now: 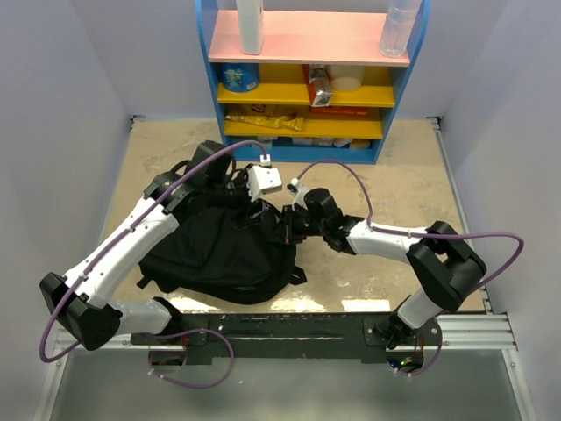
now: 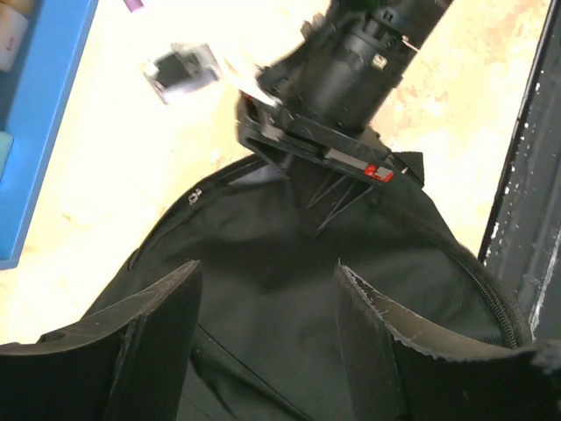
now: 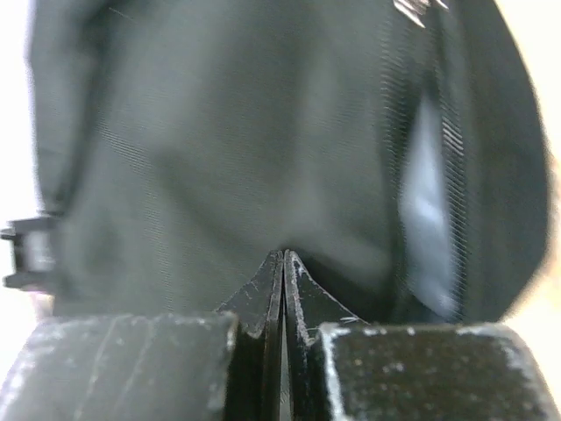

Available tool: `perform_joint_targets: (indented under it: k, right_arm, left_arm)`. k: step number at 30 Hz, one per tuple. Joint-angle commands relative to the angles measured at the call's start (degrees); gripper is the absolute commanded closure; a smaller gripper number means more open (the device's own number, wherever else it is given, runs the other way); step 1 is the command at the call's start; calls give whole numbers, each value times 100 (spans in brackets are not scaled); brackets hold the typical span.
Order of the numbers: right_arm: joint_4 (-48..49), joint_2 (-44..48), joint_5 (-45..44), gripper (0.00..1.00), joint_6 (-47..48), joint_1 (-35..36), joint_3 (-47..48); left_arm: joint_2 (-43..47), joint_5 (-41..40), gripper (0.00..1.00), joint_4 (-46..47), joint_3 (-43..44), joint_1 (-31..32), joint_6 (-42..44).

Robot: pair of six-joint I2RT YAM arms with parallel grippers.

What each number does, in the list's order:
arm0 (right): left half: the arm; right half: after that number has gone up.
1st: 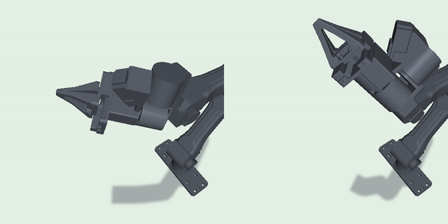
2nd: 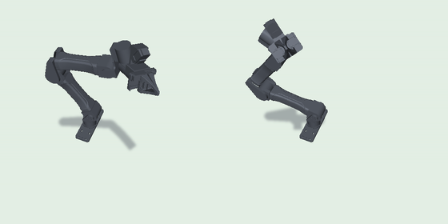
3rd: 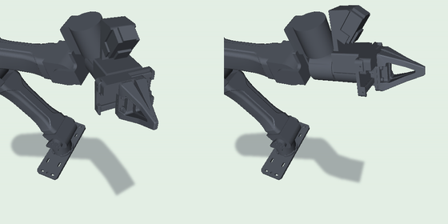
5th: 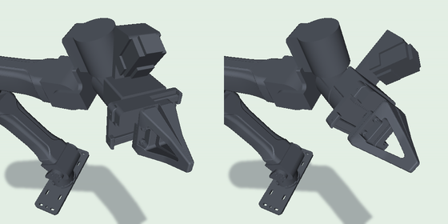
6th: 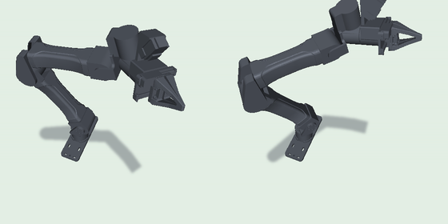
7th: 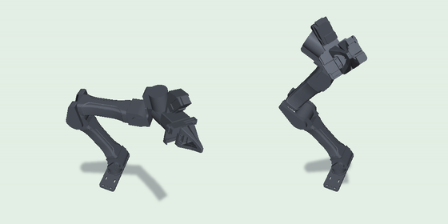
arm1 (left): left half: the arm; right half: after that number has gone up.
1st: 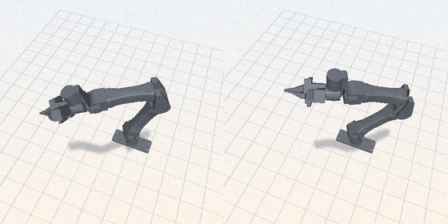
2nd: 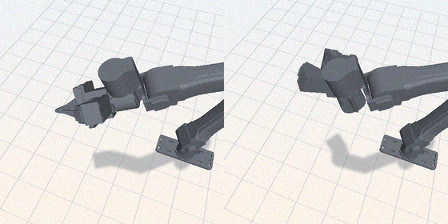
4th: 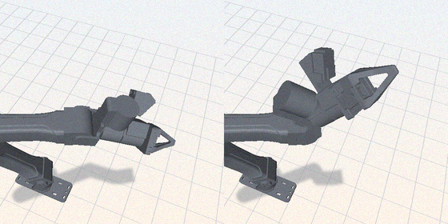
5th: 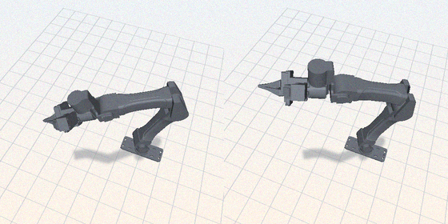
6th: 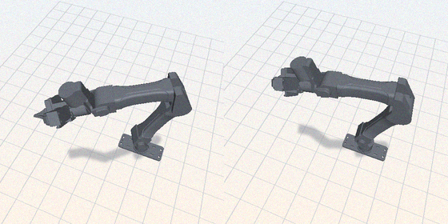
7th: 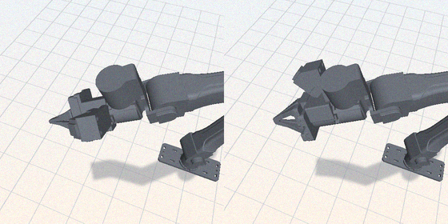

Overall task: Pack the student bag
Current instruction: Zip the student bag at the center of the board.

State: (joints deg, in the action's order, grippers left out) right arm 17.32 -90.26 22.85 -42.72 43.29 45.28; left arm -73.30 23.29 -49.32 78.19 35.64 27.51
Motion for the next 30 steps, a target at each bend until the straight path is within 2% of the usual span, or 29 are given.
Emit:
perform_joint_targets:
  k: [1,6,11,14,20,27,30]
  right_arm:
    - [-1028,-9,-316,96,720,13,8]
    - [-1433,25,-509,85,958,4,113]
    - [-1714,237,-1133,79,1256,4,806]
    - [-1943,44,-1423,74,1293,-22,1307]
    - [-1899,-589,-1353,70,1021,-57,1835]
    - [-2505,-651,-2012,68,1073,-66,2116]
    - [-2681,-633,-2170,64,1038,-57,2222]
  left_arm:
    - [8,-61,37,353,-295,-22,-53]
    - [131,-245,38,686,-1226,-22,-52]
    - [403,-588,39,932,-1938,-13,0]
    - [579,-571,39,959,-2158,-13,27]
    - [948,-510,39,854,-2466,-13,158]
    - [1151,-395,42,836,-2625,-13,246]
    - [1177,-351,43,871,-2651,-13,246]
